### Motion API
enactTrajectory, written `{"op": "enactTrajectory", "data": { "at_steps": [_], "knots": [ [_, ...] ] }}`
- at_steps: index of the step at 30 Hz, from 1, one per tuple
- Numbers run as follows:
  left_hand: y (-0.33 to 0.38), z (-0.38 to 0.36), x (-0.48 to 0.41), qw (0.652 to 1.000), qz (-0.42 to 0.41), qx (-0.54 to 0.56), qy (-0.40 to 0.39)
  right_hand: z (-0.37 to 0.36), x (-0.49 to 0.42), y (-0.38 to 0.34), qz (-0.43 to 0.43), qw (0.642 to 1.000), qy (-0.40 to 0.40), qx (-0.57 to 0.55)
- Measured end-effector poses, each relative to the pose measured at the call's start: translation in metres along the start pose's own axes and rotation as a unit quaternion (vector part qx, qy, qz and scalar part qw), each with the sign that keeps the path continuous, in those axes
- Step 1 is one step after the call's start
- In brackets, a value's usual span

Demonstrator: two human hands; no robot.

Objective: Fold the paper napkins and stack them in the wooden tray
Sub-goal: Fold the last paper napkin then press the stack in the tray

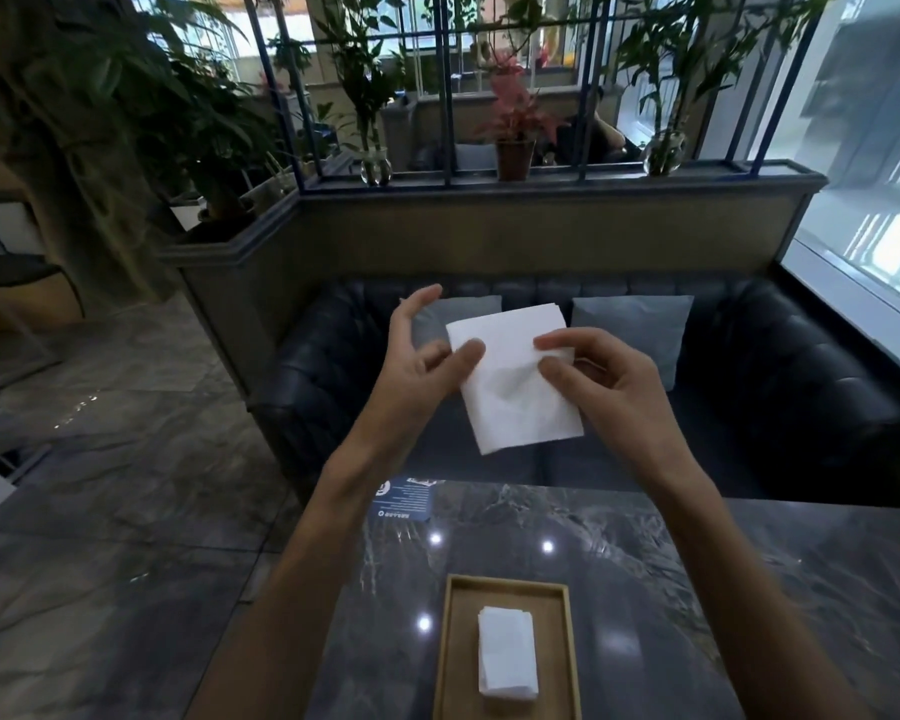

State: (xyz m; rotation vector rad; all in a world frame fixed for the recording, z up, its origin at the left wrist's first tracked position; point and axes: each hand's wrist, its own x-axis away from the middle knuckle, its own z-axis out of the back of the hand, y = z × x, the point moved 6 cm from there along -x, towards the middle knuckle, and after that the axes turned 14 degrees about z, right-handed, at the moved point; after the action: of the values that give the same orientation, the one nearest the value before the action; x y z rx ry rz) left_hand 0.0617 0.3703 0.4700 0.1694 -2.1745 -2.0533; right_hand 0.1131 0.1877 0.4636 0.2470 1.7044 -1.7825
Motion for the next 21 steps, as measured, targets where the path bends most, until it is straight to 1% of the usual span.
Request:
{"op": "enactTrajectory", "data": {
  "at_steps": [3,5,8,10,13,15,19,21],
  "knots": [
    [-0.011,0.002,0.004,0.998,0.025,-0.020,-0.047,0.006,0.000,0.000,-0.003,1.000,0.005,0.022],
    [-0.011,0.001,0.006,0.997,0.022,-0.049,-0.054,0.007,0.000,-0.003,-0.004,1.000,-0.006,0.022],
    [0.000,0.003,0.007,0.995,-0.023,-0.092,-0.023,0.002,-0.001,-0.006,-0.006,0.999,-0.045,0.004],
    [0.006,0.005,0.006,0.993,-0.047,-0.108,-0.004,0.001,-0.003,-0.009,0.008,0.997,-0.062,0.043],
    [0.010,0.005,0.005,0.986,-0.066,-0.151,0.022,0.002,-0.005,-0.012,0.029,0.993,-0.055,0.099],
    [0.008,0.004,0.004,0.981,-0.066,-0.179,0.029,0.003,-0.007,-0.013,0.032,0.993,-0.045,0.107],
    [0.005,0.001,0.005,0.984,-0.050,-0.168,0.031,0.003,-0.008,-0.011,0.021,0.992,-0.033,0.116],
    [0.005,-0.001,0.006,0.982,-0.051,-0.180,0.039,0.002,-0.008,-0.009,0.021,0.991,-0.033,0.128]
  ]
}}
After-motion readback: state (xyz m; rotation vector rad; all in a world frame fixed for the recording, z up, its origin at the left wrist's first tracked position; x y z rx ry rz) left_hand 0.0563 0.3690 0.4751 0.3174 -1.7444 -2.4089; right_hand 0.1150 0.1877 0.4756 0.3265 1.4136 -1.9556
